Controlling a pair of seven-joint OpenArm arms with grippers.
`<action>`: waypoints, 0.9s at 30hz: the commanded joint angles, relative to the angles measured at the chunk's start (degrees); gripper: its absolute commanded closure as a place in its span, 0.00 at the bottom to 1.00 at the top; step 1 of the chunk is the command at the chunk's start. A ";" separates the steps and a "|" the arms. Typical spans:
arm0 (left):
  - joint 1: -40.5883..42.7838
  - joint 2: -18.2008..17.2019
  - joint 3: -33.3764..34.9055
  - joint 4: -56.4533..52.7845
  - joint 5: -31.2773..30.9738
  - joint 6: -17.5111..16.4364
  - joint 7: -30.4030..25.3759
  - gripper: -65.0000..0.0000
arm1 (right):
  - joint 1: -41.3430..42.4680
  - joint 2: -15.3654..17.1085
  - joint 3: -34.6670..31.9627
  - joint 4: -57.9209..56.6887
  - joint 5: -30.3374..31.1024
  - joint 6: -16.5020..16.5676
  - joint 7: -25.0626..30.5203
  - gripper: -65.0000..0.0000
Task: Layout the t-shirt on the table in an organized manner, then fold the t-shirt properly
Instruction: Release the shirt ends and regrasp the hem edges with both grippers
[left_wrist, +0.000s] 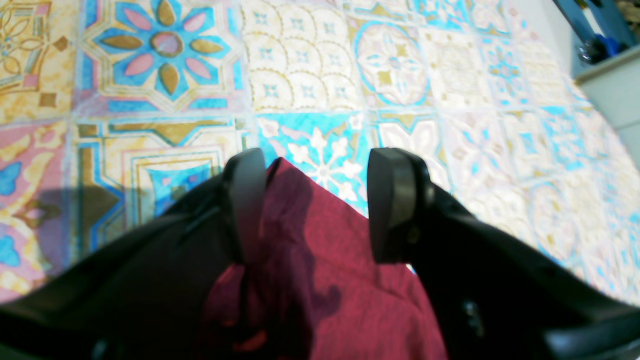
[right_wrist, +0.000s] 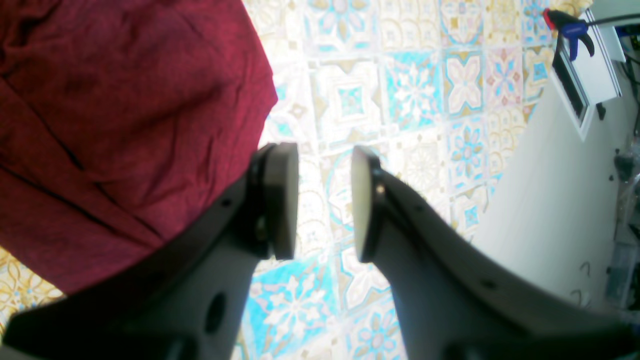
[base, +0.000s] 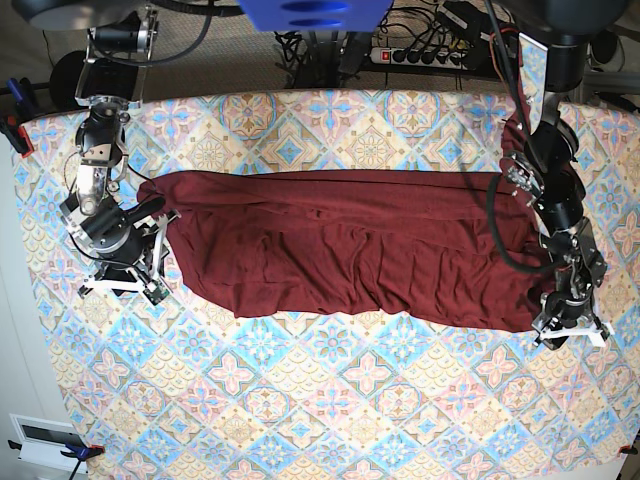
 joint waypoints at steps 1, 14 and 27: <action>-2.04 -0.86 0.10 0.21 0.59 0.47 -2.01 0.50 | 0.97 0.74 0.43 0.97 0.19 -0.32 0.94 0.74; -1.78 -0.77 0.10 -0.93 5.60 7.24 -4.56 0.50 | 0.97 0.74 0.43 1.50 0.19 -0.32 0.94 0.74; 1.21 0.46 -0.08 3.55 1.47 6.98 4.15 0.51 | 0.62 0.65 0.43 1.59 0.19 -0.32 -1.17 0.73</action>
